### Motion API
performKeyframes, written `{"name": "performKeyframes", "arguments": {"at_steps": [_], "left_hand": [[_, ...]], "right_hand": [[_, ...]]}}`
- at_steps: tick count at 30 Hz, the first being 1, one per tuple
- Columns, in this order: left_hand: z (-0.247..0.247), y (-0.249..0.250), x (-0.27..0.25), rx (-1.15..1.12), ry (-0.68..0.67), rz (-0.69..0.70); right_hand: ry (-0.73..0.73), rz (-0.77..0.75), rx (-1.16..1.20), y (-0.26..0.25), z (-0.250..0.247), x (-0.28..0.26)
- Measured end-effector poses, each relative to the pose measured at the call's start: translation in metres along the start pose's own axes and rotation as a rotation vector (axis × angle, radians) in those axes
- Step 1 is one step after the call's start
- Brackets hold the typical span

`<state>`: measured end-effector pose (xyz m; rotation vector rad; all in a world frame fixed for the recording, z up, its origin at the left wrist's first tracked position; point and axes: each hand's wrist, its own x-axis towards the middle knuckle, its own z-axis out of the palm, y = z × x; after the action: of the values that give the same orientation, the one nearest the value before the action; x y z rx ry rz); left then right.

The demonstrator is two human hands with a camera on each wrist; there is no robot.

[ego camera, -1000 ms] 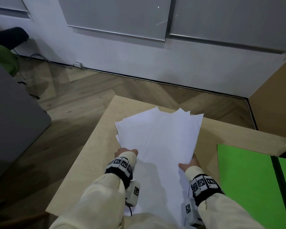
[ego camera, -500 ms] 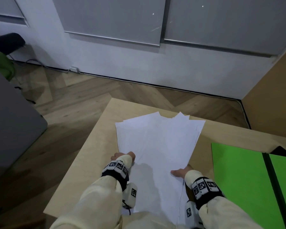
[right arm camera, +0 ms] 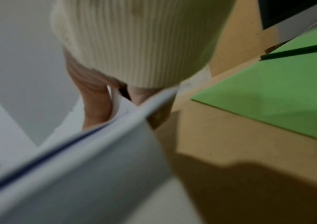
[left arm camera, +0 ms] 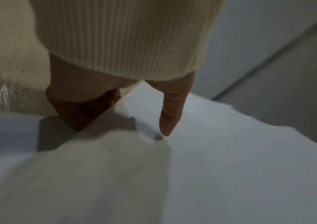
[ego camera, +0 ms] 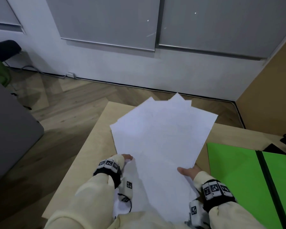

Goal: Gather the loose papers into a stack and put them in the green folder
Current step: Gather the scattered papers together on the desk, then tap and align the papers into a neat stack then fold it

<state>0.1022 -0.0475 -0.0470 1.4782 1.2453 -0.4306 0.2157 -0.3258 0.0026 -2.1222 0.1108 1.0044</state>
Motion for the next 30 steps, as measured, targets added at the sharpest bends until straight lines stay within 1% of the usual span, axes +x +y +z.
{"name": "performKeyframes", "arguments": {"at_steps": [2, 3, 5, 7, 8, 9, 10, 11, 12, 13, 15, 16, 17, 18, 20, 22, 23, 24, 26, 28, 30], "left_hand": [[-0.012, 0.009, -0.038, -0.119, -0.095, 0.015], [-0.016, 0.01, -0.043, -0.129, -0.126, 0.005], [-0.025, 0.012, -0.042, -0.188, -0.23, 0.059], [-0.028, 0.023, -0.033, -0.201, -0.258, 0.124], [-0.03, 0.031, -0.044, -0.173, -0.262, 0.165], [-0.031, 0.045, -0.069, -0.138, -0.252, 0.241], [-0.032, 0.057, -0.076, -0.083, -0.208, 0.297], [-0.032, 0.068, -0.082, -0.052, -0.15, 0.368], [-0.034, 0.082, -0.093, -0.058, -0.078, 0.405], [-0.035, 0.092, -0.099, -0.112, -0.021, 0.415], [-0.038, 0.114, -0.112, -0.204, 0.1, 0.547], [-0.037, 0.121, -0.12, -0.24, 0.143, 0.613], [-0.037, 0.126, -0.123, -0.277, 0.154, 0.641], [-0.037, 0.131, -0.127, -0.313, 0.162, 0.649], [-0.04, 0.132, -0.127, -0.262, 0.186, 0.634], [-0.042, 0.125, -0.124, -0.151, 0.199, 0.553], [-0.043, 0.121, -0.12, -0.136, 0.205, 0.525], [-0.043, 0.117, -0.12, -0.133, 0.224, 0.513], [-0.04, 0.108, -0.117, -0.147, 0.222, 0.537], [-0.037, 0.104, -0.115, -0.107, 0.212, 0.535], [-0.035, 0.103, -0.113, -0.122, 0.216, 0.511]], "right_hand": [[0.014, -0.068, 0.081, -0.001, -0.012, -0.002], [0.036, -0.089, 0.15, -0.003, -0.018, -0.004], [0.096, -0.16, 0.264, 0.002, -0.028, 0.005], [0.144, -0.215, 0.314, -0.005, -0.033, 0.001], [0.154, -0.231, 0.325, -0.01, -0.034, -0.001], [0.186, -0.229, 0.338, -0.017, -0.037, -0.006], [0.233, -0.248, 0.334, -0.023, -0.039, -0.005], [0.272, -0.265, 0.345, -0.033, -0.041, -0.01], [0.315, -0.304, 0.386, -0.042, -0.044, -0.009], [0.365, -0.324, 0.415, -0.051, -0.045, -0.01], [0.456, -0.352, 0.484, -0.069, -0.046, -0.012], [0.479, -0.391, 0.515, -0.076, -0.046, -0.015], [0.507, -0.428, 0.531, -0.085, -0.047, -0.021], [0.52, -0.471, 0.566, -0.093, -0.048, -0.026], [0.504, -0.477, 0.619, -0.103, -0.048, -0.036], [0.441, -0.422, 0.576, -0.101, -0.047, -0.039], [0.401, -0.402, 0.545, -0.097, -0.047, -0.038], [0.377, -0.38, 0.518, -0.092, -0.047, -0.033], [0.339, -0.328, 0.446, -0.084, -0.044, -0.027], [0.359, -0.306, 0.452, -0.077, -0.043, -0.02], [0.399, -0.259, 0.49, -0.077, -0.045, -0.02]]}}
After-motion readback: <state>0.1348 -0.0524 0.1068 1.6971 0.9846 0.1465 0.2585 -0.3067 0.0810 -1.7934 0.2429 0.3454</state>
